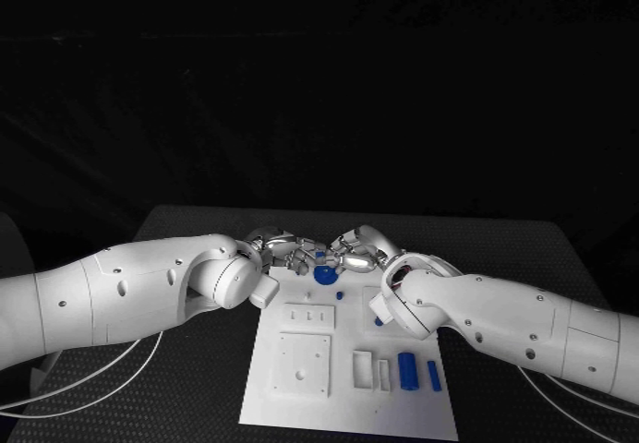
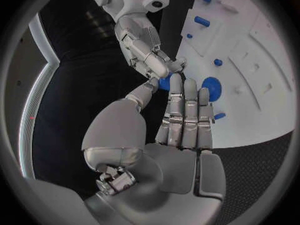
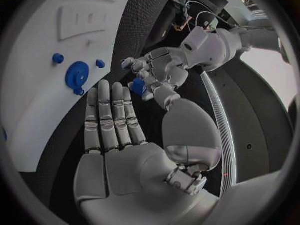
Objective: Assemble the parts on the task board
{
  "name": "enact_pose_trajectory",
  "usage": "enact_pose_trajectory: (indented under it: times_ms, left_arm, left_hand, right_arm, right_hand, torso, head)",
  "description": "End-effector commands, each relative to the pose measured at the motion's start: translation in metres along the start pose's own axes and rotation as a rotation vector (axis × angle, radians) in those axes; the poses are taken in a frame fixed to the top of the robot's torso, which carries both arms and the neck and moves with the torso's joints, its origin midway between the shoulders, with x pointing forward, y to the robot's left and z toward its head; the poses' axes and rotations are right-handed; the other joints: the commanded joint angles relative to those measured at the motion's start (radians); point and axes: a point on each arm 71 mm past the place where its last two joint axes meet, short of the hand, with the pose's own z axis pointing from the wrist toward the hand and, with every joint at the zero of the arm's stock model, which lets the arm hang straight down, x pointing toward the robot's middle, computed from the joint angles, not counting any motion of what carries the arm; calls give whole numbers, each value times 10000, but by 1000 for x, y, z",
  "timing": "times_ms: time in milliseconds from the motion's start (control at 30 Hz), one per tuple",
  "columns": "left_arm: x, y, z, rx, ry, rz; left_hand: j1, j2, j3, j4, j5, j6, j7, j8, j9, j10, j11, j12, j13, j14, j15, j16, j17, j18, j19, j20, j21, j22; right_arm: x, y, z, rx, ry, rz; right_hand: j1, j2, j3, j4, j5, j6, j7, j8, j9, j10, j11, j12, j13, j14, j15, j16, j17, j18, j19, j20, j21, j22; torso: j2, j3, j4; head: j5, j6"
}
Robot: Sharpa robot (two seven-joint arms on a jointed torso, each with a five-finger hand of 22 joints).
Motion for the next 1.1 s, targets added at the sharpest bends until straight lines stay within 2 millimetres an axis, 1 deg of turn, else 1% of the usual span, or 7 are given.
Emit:
enact_pose_trajectory:
  times_ms: [33, 233, 400, 500, 633, 800, 1100]
  left_arm:
    - [4, -2, 0, 52, 191, -35]
    - [4, -1, 0, 20, 267, -28]
    - [4, -1, 0, -1, 308, -26]
    - [4, -1, 0, -13, 319, -25]
    - [4, -1, 0, -22, 314, -25]
    - [3, -1, 0, -44, 303, -26]
    - [3, 0, 0, -109, 337, -20]
  left_hand:
    - [-27, 69, 20, -39, 41, 699, -634, 18, 607, 81, -22, -68, 17, 66, 26, -48, 12, -75, 66, -93, 31, 236]
    - [-47, 73, 34, -60, 51, 700, -634, 13, 613, 82, -22, -74, 19, 64, 27, -52, 15, -75, 67, -94, 38, 235]
    - [-69, 80, 50, -87, 63, 701, -634, 8, 619, 83, -20, -81, 22, 61, 28, -58, 17, -75, 65, -94, 44, 235]
    - [-80, 85, 58, -100, 69, 701, -633, 5, 623, 83, -20, -84, 23, 60, 29, -61, 19, -75, 63, -93, 46, 235]
    - [-90, 90, 68, -116, 75, 702, -633, 2, 627, 85, -20, -87, 25, 59, 30, -63, 20, -75, 60, -93, 48, 234]
    - [-98, 97, 82, -137, 83, 704, -634, -1, 632, 87, -20, -91, 27, 59, 31, -66, 23, -75, 58, -93, 51, 233]
    - [-123, 110, 111, -192, 111, 714, -637, -3, 647, 98, -23, -96, 35, 65, 30, -67, 31, -75, 58, -93, 63, 234]
  right_arm:
    - [1, 2, 0, -194, 34, -156]
    - [3, 3, 1, -203, 80, -212]
    - [2, 3, 2, -194, 49, -251]
    - [2, 2, 2, -190, 38, -257]
    - [0, 1, 2, -176, -23, -267]
    - [-1, 0, 2, -179, -82, -269]
    - [-3, 1, 2, -297, -220, -236]
  right_hand:
    - [284, 11, 326, 21, -279, 113, -25, 50, 25, 119, 3, 19, 30, 106, -11, 0, 34, 139, 114, -8, -39, 4]
    - [747, 215, 1045, 41, -307, 225, -86, 143, 95, 259, -64, 64, 78, 211, -78, 75, 110, 139, 255, -49, -5, 24]
    - [874, 339, 1449, 102, -307, 288, -118, 198, 143, 340, -92, 71, 101, 259, -104, 108, 157, 139, 324, -55, 11, 43]
    - [898, 356, 1592, 118, -307, 303, -128, 217, 163, 367, -101, 65, 108, 271, -112, 116, 176, 139, 343, -56, 15, 54]
    - [932, 453, 1861, 198, -307, 331, -143, 248, 194, 414, -116, 56, 119, 298, -125, 130, 204, 139, 378, -60, 19, 65]
    - [875, 445, 2022, 279, -308, 338, -146, 268, 221, 445, -122, 41, 127, 314, -132, 139, 232, 139, 399, -56, 21, 79]
    - [851, 432, 2122, 315, -308, 331, -148, 276, 238, 456, -125, 25, 131, 314, -135, 138, 250, 139, 406, -62, 20, 90]
  torso:
    - [-3, 0, 3]
    - [-3, 0, -4]
    - [-2, 1, 1]
    - [-2, 3, 10]
    - [-2, 3, 2]
    - [-3, 3, -8]
    - [-1, 7, -8]
  head:
    - [4, -3]
    - [13, -4]
    - [9, -12]
    - [14, -13]
    - [24, -22]
    - [45, -22]
    - [31, -19]
